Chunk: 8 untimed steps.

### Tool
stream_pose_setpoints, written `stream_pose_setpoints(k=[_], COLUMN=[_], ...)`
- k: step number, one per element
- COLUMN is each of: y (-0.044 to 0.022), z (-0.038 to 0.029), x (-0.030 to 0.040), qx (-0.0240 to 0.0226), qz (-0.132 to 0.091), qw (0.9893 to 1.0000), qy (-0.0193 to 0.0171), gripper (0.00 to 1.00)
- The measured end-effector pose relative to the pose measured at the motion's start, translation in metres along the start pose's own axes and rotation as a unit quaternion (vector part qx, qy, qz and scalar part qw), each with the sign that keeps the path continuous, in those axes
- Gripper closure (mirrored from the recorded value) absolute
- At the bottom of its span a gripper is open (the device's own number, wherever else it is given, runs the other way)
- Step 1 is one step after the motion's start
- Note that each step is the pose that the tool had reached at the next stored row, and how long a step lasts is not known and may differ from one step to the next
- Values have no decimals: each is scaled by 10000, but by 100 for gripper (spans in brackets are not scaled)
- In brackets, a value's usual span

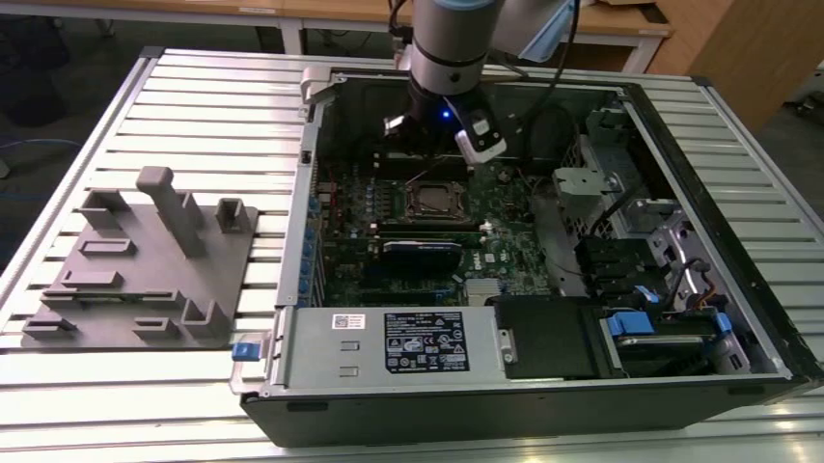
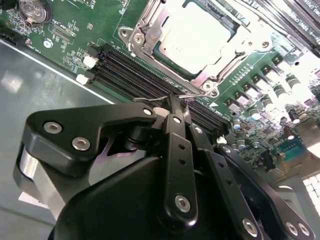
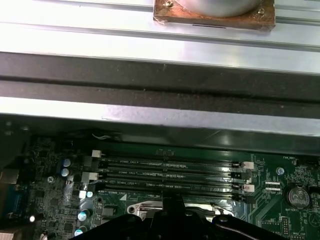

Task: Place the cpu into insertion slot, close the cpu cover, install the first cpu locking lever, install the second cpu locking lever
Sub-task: 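Install the first cpu locking lever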

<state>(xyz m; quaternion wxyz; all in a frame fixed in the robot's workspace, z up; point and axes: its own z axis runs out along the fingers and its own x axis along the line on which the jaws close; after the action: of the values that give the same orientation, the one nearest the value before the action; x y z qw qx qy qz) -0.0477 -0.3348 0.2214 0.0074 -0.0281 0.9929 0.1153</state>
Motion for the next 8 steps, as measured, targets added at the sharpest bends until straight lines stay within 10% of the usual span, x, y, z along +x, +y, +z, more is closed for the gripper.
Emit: stream_pose_setpoints(k=[8], y=[-5], z=[27], x=[-97], qx=[4], qz=[0], qw=[10000], qy=[0], gripper=[90])
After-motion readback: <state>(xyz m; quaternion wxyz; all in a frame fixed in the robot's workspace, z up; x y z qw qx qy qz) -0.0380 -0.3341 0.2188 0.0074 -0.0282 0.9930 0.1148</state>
